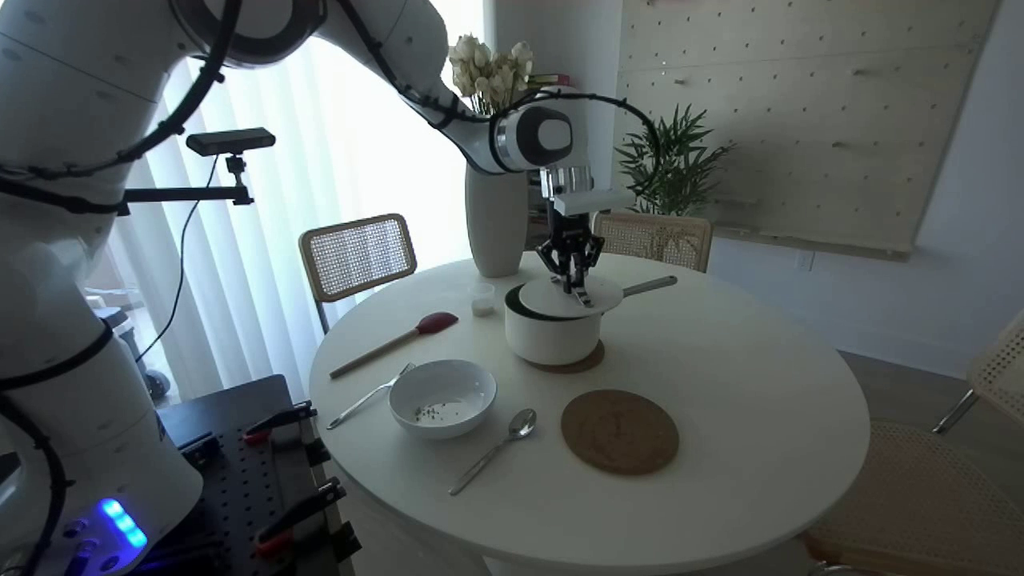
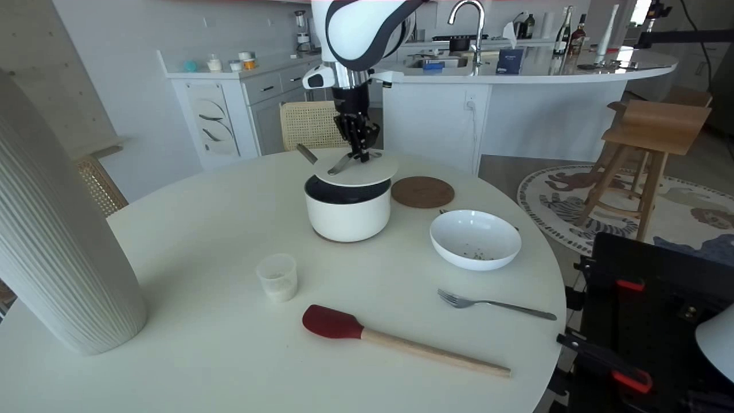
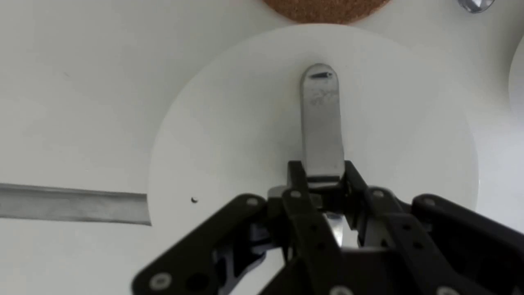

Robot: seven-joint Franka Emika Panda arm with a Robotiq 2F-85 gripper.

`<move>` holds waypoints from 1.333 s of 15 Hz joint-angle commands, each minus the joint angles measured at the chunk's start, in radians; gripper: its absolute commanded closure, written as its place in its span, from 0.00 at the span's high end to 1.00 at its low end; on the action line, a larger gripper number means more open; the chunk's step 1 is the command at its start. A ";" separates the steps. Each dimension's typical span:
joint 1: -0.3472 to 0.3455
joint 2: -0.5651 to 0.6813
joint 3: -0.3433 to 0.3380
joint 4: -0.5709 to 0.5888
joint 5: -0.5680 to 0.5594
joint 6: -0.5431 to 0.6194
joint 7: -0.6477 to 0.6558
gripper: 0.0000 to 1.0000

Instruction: Remove the white lid from the white pot

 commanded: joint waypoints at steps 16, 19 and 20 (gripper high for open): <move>-0.094 -0.109 -0.062 -0.125 0.022 0.018 0.157 0.06; -0.107 -0.113 -0.073 -0.128 0.024 0.012 0.162 0.06; -0.111 -0.113 -0.077 -0.128 0.024 0.013 0.164 0.06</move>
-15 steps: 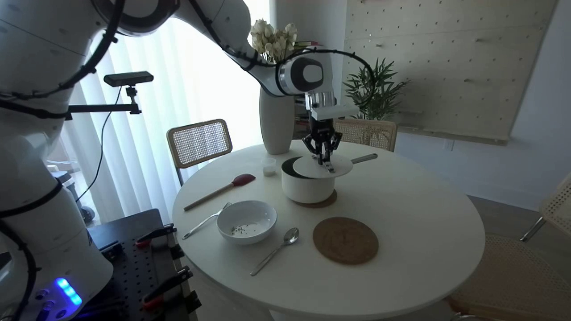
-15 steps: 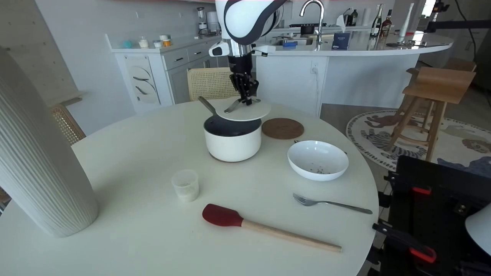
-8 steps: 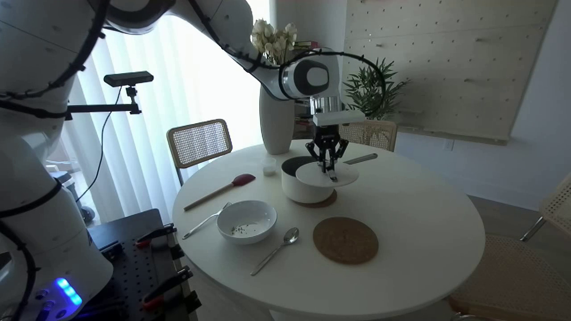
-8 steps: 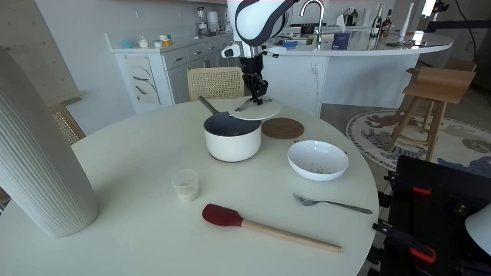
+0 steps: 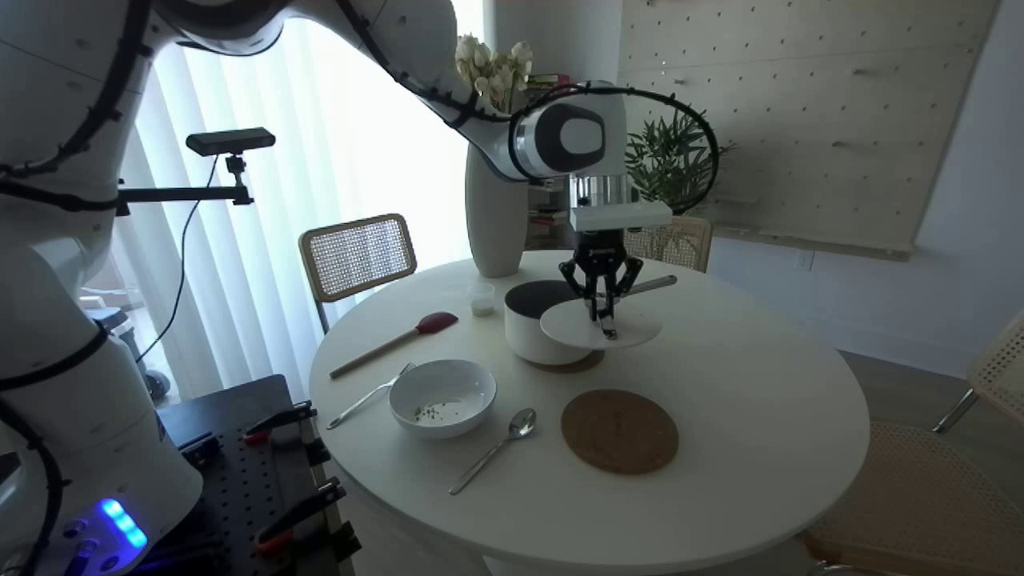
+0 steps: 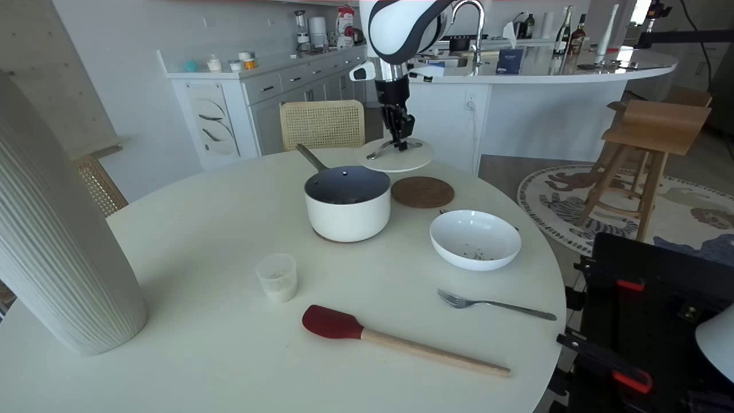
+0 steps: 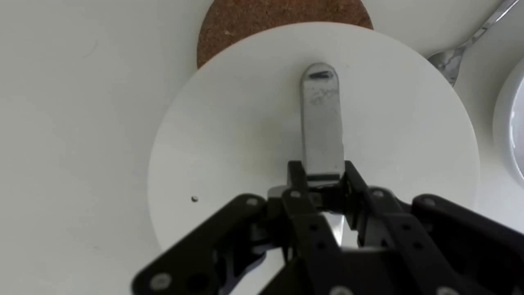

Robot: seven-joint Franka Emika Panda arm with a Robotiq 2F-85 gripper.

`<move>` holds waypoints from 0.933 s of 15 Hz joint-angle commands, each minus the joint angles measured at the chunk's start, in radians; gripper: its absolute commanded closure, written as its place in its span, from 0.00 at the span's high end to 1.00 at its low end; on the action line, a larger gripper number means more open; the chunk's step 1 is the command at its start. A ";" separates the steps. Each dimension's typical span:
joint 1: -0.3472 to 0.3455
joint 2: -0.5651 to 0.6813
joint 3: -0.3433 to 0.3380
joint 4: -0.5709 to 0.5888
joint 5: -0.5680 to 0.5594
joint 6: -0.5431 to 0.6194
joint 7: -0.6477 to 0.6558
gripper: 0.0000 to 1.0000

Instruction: Remove the white lid from the white pot

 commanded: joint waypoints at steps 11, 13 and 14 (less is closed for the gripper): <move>-0.062 -0.073 -0.049 -0.096 0.020 0.011 0.075 0.06; -0.067 -0.080 -0.057 -0.118 0.016 0.013 0.093 0.06; -0.069 -0.082 -0.060 -0.130 0.014 0.015 0.098 0.06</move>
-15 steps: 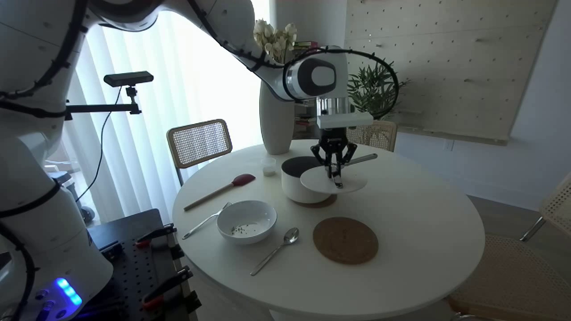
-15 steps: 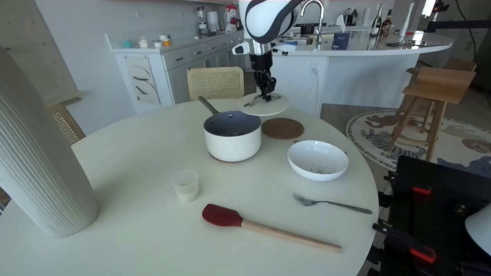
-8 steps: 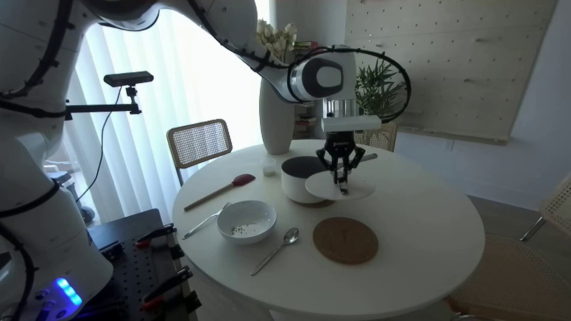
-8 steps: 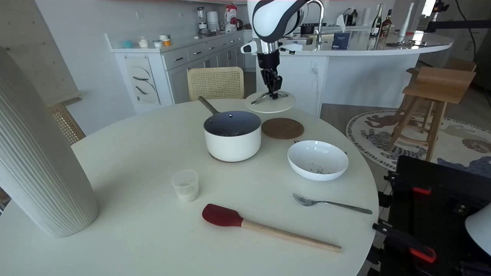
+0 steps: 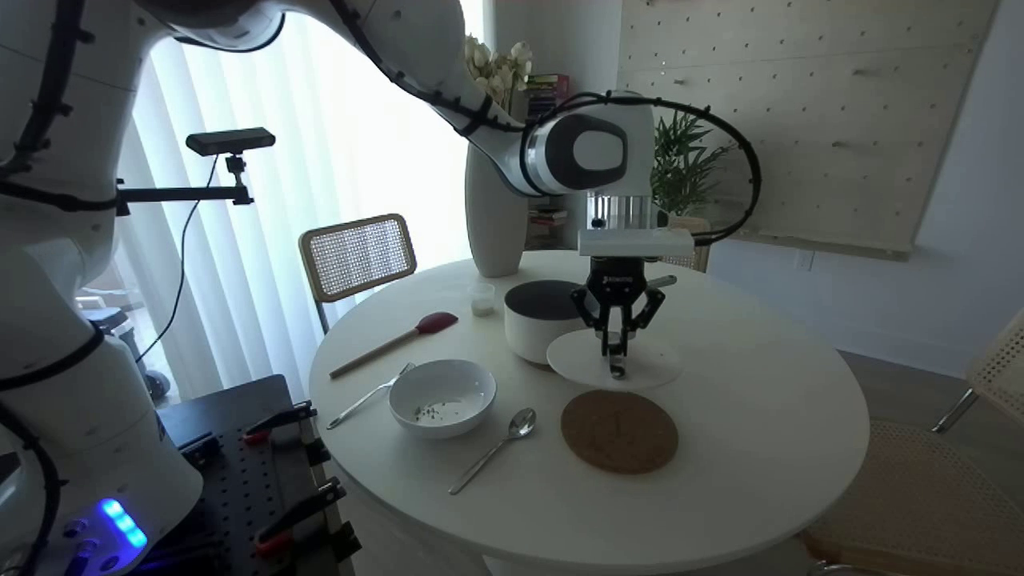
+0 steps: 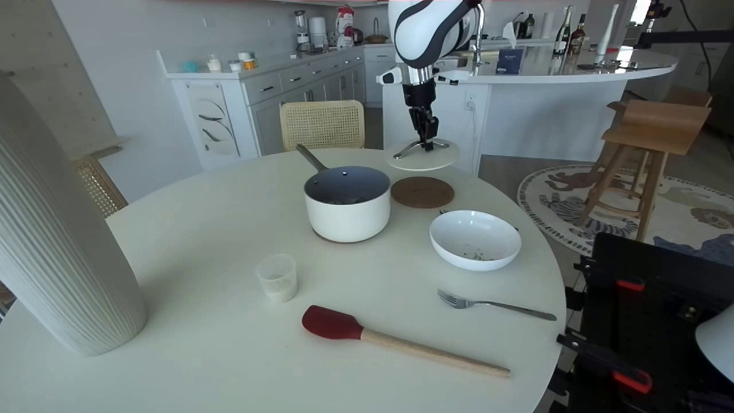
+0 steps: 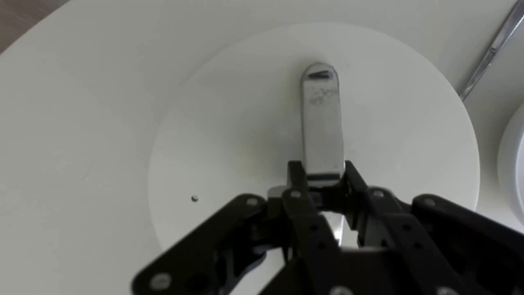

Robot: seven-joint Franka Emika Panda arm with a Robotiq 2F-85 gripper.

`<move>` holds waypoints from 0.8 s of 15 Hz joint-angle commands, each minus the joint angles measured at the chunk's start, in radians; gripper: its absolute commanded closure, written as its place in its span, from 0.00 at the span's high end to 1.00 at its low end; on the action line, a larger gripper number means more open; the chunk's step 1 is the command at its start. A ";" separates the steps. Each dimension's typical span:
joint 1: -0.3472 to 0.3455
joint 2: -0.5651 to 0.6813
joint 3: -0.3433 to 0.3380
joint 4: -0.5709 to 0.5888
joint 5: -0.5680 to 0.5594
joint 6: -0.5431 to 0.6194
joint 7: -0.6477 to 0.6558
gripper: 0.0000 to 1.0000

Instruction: Remove the white lid from the white pot

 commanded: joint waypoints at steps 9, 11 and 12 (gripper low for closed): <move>-0.005 -0.011 -0.010 -0.066 -0.002 0.004 0.050 0.25; -0.005 -0.011 -0.010 -0.066 -0.002 0.005 0.050 0.25; -0.005 -0.011 -0.010 -0.066 -0.002 0.005 0.050 0.25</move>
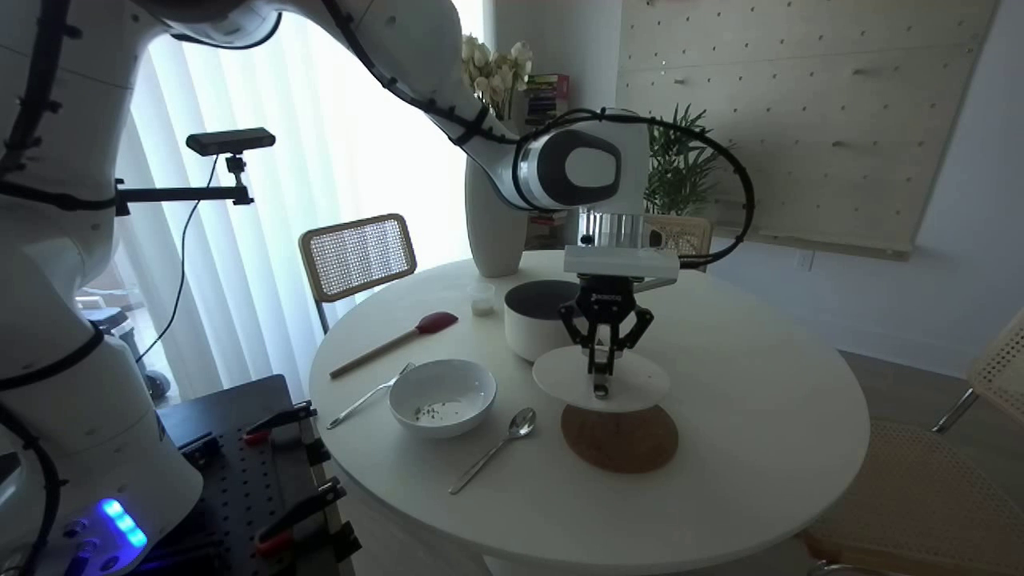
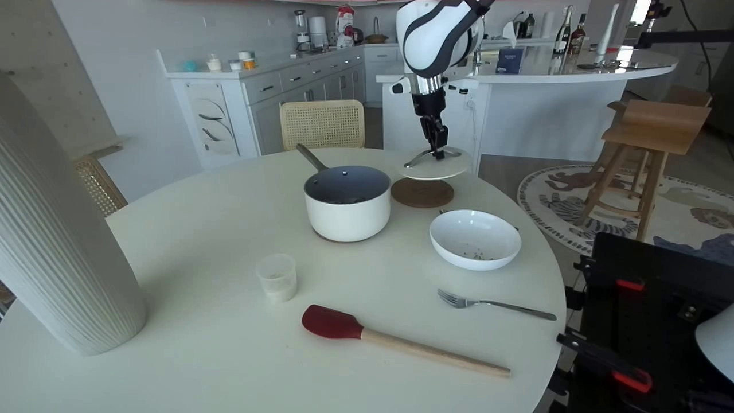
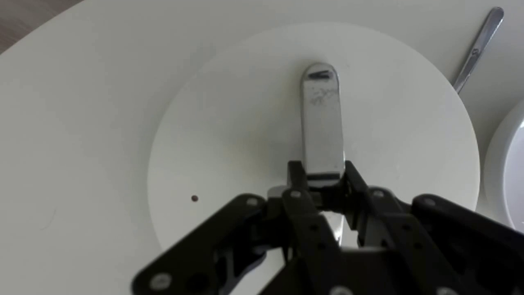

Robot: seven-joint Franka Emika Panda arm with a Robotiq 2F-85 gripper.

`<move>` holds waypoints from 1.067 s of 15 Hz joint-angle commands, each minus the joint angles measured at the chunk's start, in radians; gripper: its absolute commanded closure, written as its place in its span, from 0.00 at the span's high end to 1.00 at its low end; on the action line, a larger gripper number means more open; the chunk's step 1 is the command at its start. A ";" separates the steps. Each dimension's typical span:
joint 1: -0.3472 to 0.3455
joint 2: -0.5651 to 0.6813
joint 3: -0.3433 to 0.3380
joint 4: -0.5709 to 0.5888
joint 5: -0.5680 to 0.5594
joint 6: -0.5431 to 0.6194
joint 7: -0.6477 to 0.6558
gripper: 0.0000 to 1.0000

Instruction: Remove the white lid from the white pot

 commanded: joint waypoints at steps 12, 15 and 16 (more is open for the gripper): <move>-0.001 0.000 0.001 0.002 0.000 -0.002 0.000 0.06; -0.009 0.021 0.002 0.008 0.006 0.010 -0.004 0.06; -0.013 0.031 0.003 0.011 0.009 0.017 -0.007 0.06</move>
